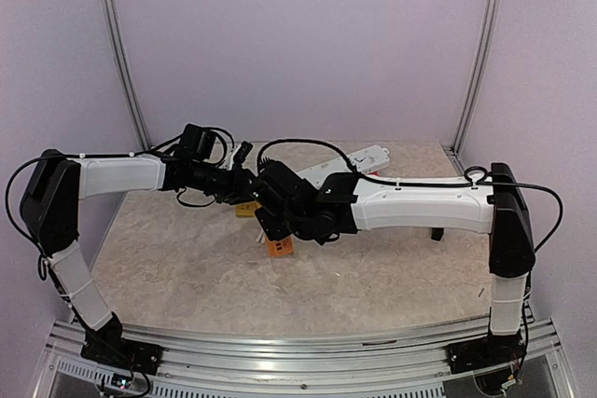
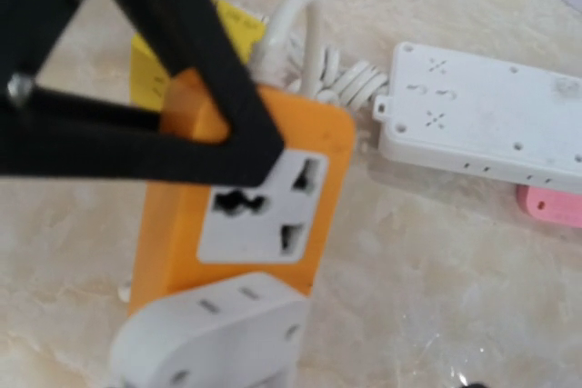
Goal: Pull the plug off the socket
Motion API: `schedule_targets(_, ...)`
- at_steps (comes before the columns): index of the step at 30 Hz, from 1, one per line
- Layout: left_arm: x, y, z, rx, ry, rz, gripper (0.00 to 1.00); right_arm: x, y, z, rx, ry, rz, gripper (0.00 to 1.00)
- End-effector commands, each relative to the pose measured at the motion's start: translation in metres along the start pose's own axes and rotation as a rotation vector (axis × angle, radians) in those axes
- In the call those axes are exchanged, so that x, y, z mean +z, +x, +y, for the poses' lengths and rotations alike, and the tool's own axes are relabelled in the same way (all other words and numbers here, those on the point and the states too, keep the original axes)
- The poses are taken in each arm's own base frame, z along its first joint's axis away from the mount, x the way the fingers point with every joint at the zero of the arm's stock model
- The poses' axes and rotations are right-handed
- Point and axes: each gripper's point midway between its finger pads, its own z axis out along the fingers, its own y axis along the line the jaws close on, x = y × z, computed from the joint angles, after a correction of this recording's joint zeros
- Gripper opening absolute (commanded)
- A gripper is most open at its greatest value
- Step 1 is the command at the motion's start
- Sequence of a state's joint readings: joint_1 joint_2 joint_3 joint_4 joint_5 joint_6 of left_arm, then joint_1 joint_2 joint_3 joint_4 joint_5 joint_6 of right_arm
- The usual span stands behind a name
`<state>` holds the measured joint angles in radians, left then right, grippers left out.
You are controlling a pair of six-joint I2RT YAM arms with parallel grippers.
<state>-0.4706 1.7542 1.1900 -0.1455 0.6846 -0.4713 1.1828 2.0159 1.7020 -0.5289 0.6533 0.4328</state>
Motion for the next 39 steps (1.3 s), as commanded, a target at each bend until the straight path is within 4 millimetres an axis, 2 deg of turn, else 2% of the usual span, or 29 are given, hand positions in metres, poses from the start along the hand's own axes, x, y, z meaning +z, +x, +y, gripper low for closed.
schedule_targets(1, -0.004, -0.006, -0.002, 0.004, 0.014, -0.016, 0.16, -0.013, -0.005, -0.013, 0.027, 0.015, -0.013, 0.79)
schedule_targets(7, -0.005, -0.006, -0.002, 0.006, 0.014, -0.018, 0.16, -0.010, -0.001, -0.014, 0.076, -0.046, -0.001, 0.79)
schedule_targets(16, -0.004, -0.006, 0.000, 0.003, 0.010, -0.016, 0.16, -0.016, -0.013, 0.013, 0.034, -0.141, -0.041, 0.83)
schedule_targets(23, -0.003, -0.005, 0.000, 0.002, 0.011, -0.014, 0.16, -0.001, -0.008, 0.028, -0.005, -0.132, -0.012, 0.86)
schedule_targets(29, -0.004, -0.005, -0.001, 0.001, 0.012, -0.014, 0.16, 0.018, -0.001, 0.029, -0.054, -0.055, 0.032, 0.88)
schedule_targets(39, -0.002, -0.004, 0.001, -0.001, 0.013, -0.010, 0.16, 0.016, -0.006, 0.023, -0.052, -0.024, 0.015, 0.88)
